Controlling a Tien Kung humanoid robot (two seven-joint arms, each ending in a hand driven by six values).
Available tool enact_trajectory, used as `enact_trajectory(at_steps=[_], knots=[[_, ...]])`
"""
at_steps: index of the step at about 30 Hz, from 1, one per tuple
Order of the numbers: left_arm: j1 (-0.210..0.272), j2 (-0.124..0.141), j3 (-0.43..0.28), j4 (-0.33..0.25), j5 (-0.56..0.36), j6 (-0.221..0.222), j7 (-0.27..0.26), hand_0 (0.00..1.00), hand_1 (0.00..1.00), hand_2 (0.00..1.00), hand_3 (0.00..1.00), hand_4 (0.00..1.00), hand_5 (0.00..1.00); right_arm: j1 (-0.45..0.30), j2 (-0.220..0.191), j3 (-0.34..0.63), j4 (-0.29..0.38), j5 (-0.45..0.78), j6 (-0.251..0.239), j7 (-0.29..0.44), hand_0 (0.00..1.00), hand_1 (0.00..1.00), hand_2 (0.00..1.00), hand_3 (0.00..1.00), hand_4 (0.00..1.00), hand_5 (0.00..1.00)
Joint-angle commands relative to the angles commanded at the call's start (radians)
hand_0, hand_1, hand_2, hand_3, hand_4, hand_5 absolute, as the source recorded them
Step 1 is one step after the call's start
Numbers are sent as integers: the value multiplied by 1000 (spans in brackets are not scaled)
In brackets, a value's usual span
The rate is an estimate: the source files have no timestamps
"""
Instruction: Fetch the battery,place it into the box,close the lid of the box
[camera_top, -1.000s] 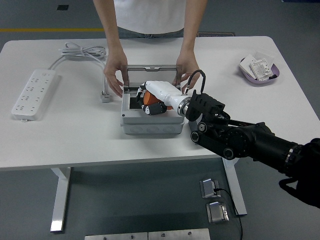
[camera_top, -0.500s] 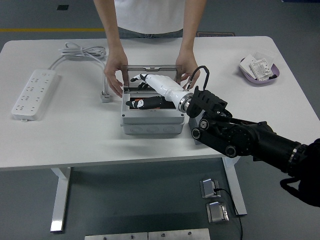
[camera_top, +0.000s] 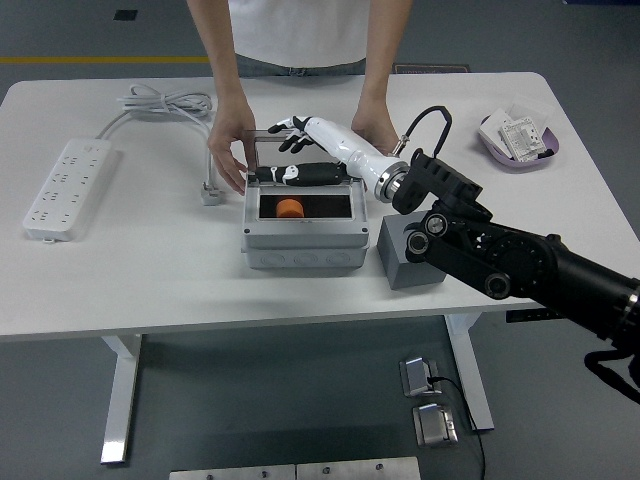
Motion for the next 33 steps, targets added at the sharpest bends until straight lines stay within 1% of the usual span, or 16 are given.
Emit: enact_trajectory(at_steps=[2,4,5,6,10,11,16,17,18,22,23,25,28,29,30,33], knots=[[-3,1,-2,0,4,0,1,638,698,619,613,666,118,25,-4,3,-21,16,5,3,756,622,655,798,943,718],[-6,2,-7,0,11,-1,3,638,698,619,613,666,118,57,-6,-1,-56,35,11,8,756,622,655,798,943,718],[-7,3,-9,-1,15,-2,4,638,698,619,613,665,115,73,-6,-5,-76,46,13,11,714,597,645,791,946,730],[-9,4,-13,-1,20,-2,5,638,698,619,613,665,115,87,-4,-9,-94,54,16,13,714,597,645,791,946,730],[-15,8,-22,-1,38,-4,10,638,698,619,613,665,115,139,12,-42,-177,107,24,27,714,597,645,791,946,730],[-17,9,-24,-1,42,-4,11,638,698,618,614,664,112,149,17,-53,-198,122,25,31,691,597,646,791,946,734],[-28,14,-32,-1,58,-6,14,638,698,618,614,664,112,171,45,-114,-306,192,30,47,691,597,646,791,946,734],[-29,14,-33,-1,61,-7,14,638,698,619,613,661,99,170,50,-122,-321,201,30,50,699,651,676,789,936,730],[-30,14,-34,-1,64,-7,15,638,698,619,613,661,99,168,54,-129,-332,207,29,52,699,651,676,789,936,730],[-34,13,-40,-1,75,-8,17,638,698,619,613,661,99,156,67,-150,-353,226,28,61,699,651,676,789,936,730],[-34,12,-40,-1,77,-8,18,637,699,618,612,661,98,154,69,-154,-355,230,28,63,732,702,734,786,931,723],[-35,12,-41,-1,78,-9,18,637,699,618,612,661,98,151,71,-158,-358,234,27,65,732,702,734,786,931,723],[-35,12,-38,-1,75,-9,17,637,699,618,612,661,98,137,68,-173,-333,225,23,63,732,702,734,786,931,723],[-35,12,-38,-1,75,-9,17,637,700,617,608,660,98,134,66,-176,-324,221,22,62,768,729,769,783,927,729],[-35,12,-37,-1,73,-9,16,637,700,617,608,660,98,132,64,-179,-314,217,21,61,768,729,769,783,927,729],[-33,12,-31,-1,64,-9,14,637,700,617,608,660,98,128,47,-185,-266,196,16,55,768,729,769,783,927,729]])
